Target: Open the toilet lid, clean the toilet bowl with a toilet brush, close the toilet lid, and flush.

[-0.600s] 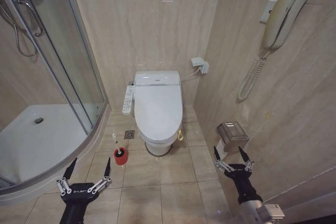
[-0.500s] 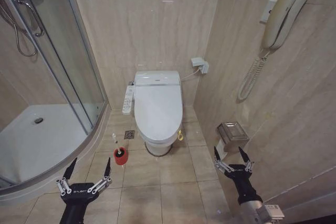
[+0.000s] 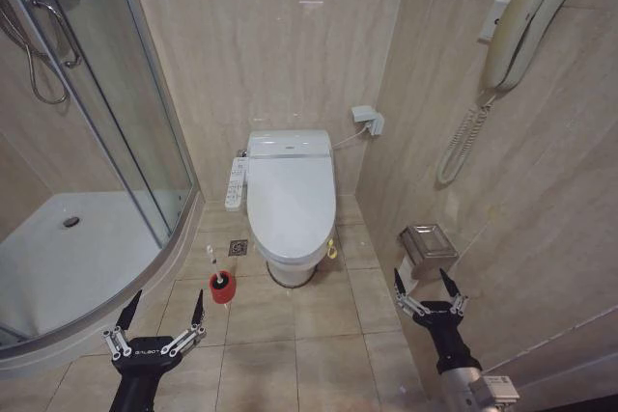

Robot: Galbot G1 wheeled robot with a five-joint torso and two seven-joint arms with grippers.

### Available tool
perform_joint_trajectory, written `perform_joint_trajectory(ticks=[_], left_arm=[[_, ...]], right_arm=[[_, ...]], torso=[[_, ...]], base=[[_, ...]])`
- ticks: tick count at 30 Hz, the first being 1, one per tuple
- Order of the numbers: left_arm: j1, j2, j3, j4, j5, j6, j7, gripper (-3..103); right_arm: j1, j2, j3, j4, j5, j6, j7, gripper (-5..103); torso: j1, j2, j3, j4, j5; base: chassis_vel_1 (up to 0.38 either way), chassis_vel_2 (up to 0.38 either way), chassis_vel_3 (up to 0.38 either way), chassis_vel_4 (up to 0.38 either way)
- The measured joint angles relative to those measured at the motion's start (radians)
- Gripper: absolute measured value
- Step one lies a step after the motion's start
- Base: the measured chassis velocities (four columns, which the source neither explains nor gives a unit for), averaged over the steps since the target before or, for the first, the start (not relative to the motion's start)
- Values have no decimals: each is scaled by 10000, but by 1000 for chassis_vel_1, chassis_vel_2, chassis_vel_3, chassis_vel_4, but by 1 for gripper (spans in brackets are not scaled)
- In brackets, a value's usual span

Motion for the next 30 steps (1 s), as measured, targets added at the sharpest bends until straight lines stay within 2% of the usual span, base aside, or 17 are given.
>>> perform_joint_trajectory(ticks=[17,30], left_arm=[[0,0,0,0,0,0,0,100],[0,0,1,0,0,0,0,100]], right_arm=[[289,-71,-262,48,28,-54,-142,100],[352,-121,-355,-103,271,-42,-142,100]], torso=[[-1,1,-1,0,0],[0,0,0,-3,-3]], base=[[-3,7,5,-6],[-175,166,176,-176]])
